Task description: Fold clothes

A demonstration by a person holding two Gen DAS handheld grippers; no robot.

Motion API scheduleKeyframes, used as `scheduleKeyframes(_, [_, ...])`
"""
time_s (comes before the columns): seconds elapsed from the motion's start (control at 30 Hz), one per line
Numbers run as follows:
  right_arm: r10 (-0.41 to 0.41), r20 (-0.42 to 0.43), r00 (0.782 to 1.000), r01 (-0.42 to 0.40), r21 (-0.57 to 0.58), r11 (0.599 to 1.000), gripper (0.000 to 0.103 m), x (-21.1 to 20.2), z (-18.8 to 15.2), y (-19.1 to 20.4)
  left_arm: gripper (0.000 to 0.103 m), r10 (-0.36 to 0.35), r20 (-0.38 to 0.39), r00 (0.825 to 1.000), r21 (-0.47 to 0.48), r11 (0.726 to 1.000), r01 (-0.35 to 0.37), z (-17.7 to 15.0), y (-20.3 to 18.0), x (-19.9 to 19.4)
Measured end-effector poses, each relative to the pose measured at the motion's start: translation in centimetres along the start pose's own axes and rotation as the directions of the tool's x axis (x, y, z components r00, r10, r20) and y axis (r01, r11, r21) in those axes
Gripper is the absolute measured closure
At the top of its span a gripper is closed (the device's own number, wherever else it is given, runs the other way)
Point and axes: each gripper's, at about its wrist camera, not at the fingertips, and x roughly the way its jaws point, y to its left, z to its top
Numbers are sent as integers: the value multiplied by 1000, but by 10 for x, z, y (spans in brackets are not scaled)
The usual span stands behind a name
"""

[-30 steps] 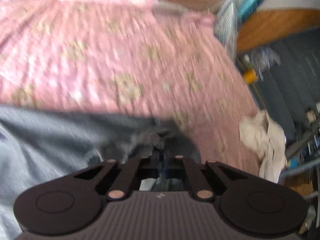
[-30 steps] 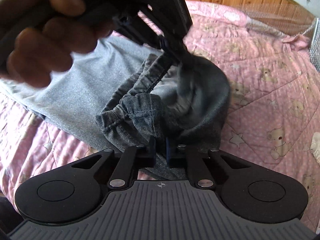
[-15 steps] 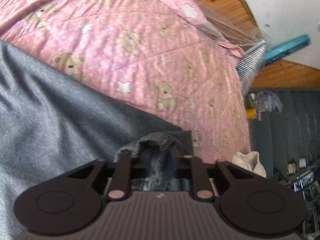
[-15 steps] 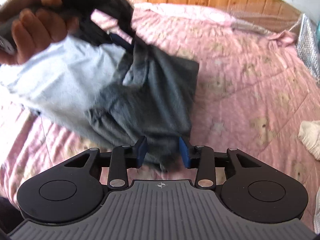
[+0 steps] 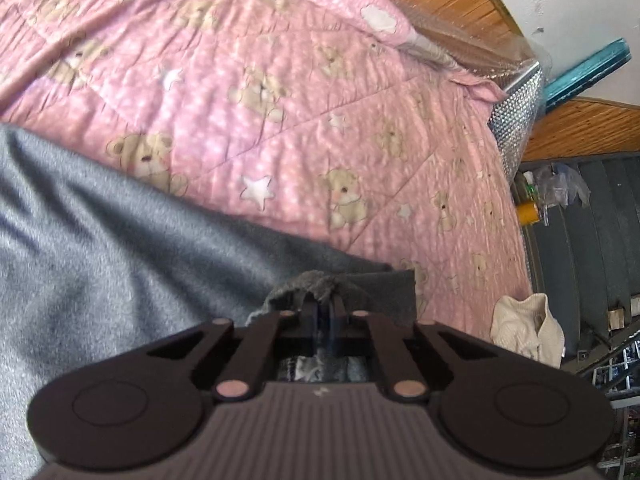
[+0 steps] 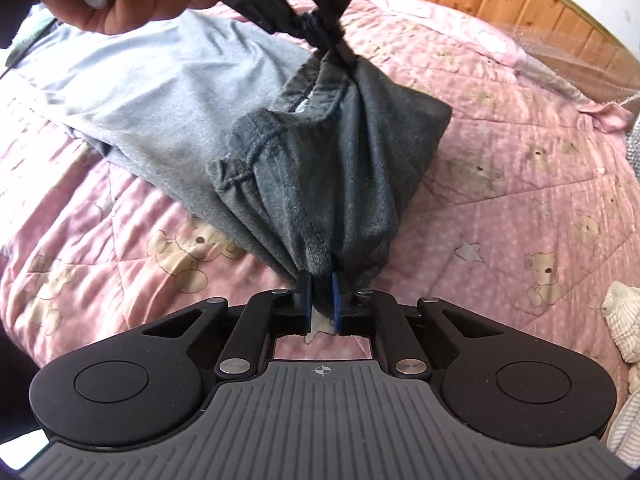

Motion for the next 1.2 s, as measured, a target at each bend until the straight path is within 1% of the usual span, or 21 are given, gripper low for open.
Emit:
scheduleKeyframes(0.07, [-27, 14, 1000, 27, 11, 1000, 87, -7, 5, 0, 92, -22, -1, 1000, -15, 1000, 22, 0, 4, -2])
scheduleKeyframes(0.1, [-47, 40, 998, 46, 21, 999, 81, -14, 9, 1, 85, -29, 1, 1000, -14, 999, 29, 0, 4, -3])
scheduleKeyframes(0.17, [-67, 100, 993, 66, 17, 998, 73, -26, 21, 7, 81, -42, 7, 999, -9, 999, 42, 0, 5, -5])
scheduleKeyframes(0.23, [-58, 134, 989, 62, -23, 998, 57, -25, 36, 21, 76, -45, 1, 999, -2, 999, 45, 1, 4, -4])
scheduleKeyframes(0.3, [-42, 142, 989, 53, -80, 995, 55, -10, 50, 38, 75, -52, -8, 999, -3, 999, 52, 2, 3, -2])
scheduleKeyframes(0.37, [-32, 126, 992, 48, -129, 990, 55, 12, 61, 53, 75, -57, -18, 998, 0, 998, 57, 2, 3, 0])
scheduleKeyframes(0.4, [-29, 106, 994, 43, -140, 989, 64, 22, 64, 59, 75, -59, -23, 998, 0, 998, 59, 2, 3, 1])
scheduleKeyframes(0.43, [-5, 83, 997, 16, -134, 991, 90, 26, 65, 62, 77, -43, -18, 999, 1, 999, 43, 2, 3, 2])
scheduleKeyframes(0.47, [22, 61, 998, -14, -127, 992, 96, 30, 66, 64, 78, -27, -14, 1000, 2, 1000, 27, 3, 3, 2])
scheduleKeyframes(0.53, [58, 47, 997, -51, -142, 989, 96, 24, 64, 72, 80, -22, -13, 1000, -9, 1000, 22, 5, 7, 4])
scheduleKeyframes(0.63, [65, 32, 997, -60, -154, 986, 96, 24, 58, 82, 81, -3, -11, 1000, 9, 1000, 4, 4, 7, 3])
scheduleKeyframes(0.7, [72, 58, 996, -64, -133, 989, 93, 22, 58, 80, 82, 9, -10, 1000, 22, 1000, -9, 3, 7, 2])
scheduleKeyframes(0.73, [96, 80, 992, -87, -104, 991, 79, 15, 58, 76, 82, 15, -9, 1000, 28, 1000, -15, 2, 7, 2])
scheduleKeyframes(0.8, [146, 130, 981, -141, -43, 989, 68, -1, 59, 67, 82, 25, 11, 1000, 49, 998, -26, 0, 4, -6])
scheduleKeyframes(0.87, [138, 191, 972, -156, 84, 984, 67, -22, 56, 43, 76, 26, 54, 998, 93, 995, -31, -4, -5, -25])
scheduleKeyframes(0.93, [108, 235, 966, -163, 232, 959, 67, -38, 51, 15, 73, 35, 91, 995, 131, 990, -47, -9, -13, -40])
scheduleKeyframes(1.03, [59, 221, 973, -149, 418, 896, 66, -31, 37, -17, 70, 54, 113, 992, 167, 983, -73, -13, -22, -43])
scheduleKeyframes(1.07, [61, 206, 977, -149, 445, 883, 66, -24, 34, -23, 70, 64, 115, 991, 174, 981, -83, -13, -23, -40])
scheduleKeyframes(1.1, [74, 188, 979, -153, 451, 879, 68, -15, 33, -22, 70, 73, 117, 990, 180, 979, -93, -13, -25, -37])
scheduleKeyframes(1.13, [89, 170, 981, -158, 456, 876, 70, -6, 31, -21, 70, 49, 94, 994, 189, 980, -66, -13, -27, -33])
scheduleKeyframes(1.2, [109, 89, 990, -136, 416, 899, 72, 15, 28, -9, 70, 6, 38, 999, 215, 977, -14, -13, -31, -23])
